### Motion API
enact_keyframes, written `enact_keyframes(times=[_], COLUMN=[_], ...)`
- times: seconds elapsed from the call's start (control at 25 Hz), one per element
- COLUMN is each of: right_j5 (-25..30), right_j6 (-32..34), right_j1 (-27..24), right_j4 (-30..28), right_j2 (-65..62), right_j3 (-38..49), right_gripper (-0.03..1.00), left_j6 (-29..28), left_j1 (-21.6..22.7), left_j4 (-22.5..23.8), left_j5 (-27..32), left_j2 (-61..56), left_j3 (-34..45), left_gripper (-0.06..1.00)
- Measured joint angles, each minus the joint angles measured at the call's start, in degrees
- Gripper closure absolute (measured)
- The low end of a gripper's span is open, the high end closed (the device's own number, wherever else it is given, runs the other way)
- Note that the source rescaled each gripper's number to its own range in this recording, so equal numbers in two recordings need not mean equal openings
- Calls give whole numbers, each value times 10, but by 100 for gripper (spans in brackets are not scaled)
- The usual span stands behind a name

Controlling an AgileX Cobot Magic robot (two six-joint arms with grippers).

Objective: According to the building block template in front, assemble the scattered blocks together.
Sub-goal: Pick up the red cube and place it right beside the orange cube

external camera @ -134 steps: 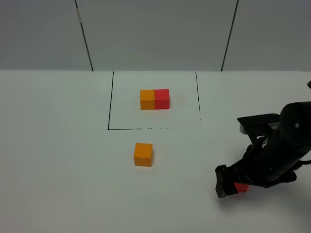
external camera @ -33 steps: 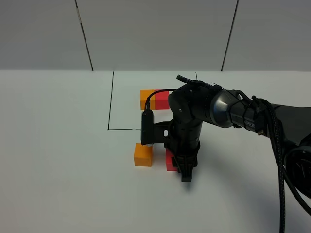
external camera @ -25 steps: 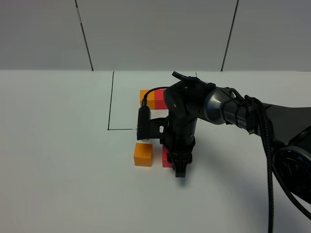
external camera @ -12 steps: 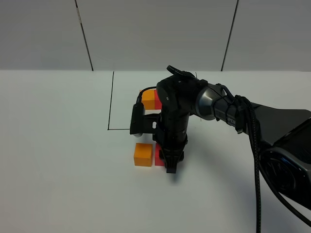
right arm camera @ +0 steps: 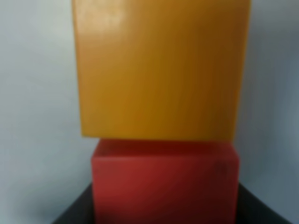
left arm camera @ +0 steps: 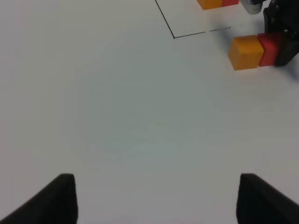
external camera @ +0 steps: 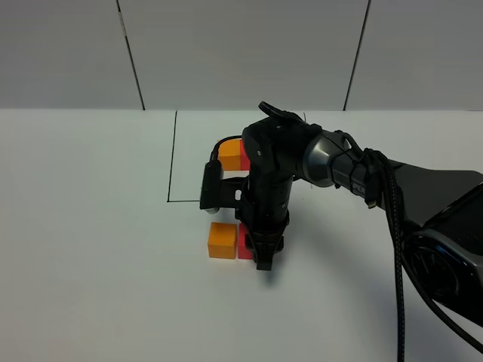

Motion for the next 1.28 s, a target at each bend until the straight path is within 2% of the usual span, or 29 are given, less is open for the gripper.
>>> enact_keyframes(times=[1.04, 1.12, 1.28], right_j5=[4, 5, 8], right_j6=[-4, -4, 0], right_j1=[3, 3, 4], right_j4=[19, 21, 26], right_j2=[0, 1, 1], right_j3=[0, 0, 0], right_gripper=[81, 73, 31], left_j6=[0, 0, 0], left_j1=[0, 0, 0], left_j4=[0, 0, 1], left_j5=[0, 0, 0], left_j2=[0, 0, 0], left_j3=[0, 0, 0], left_gripper=[35, 35, 35])
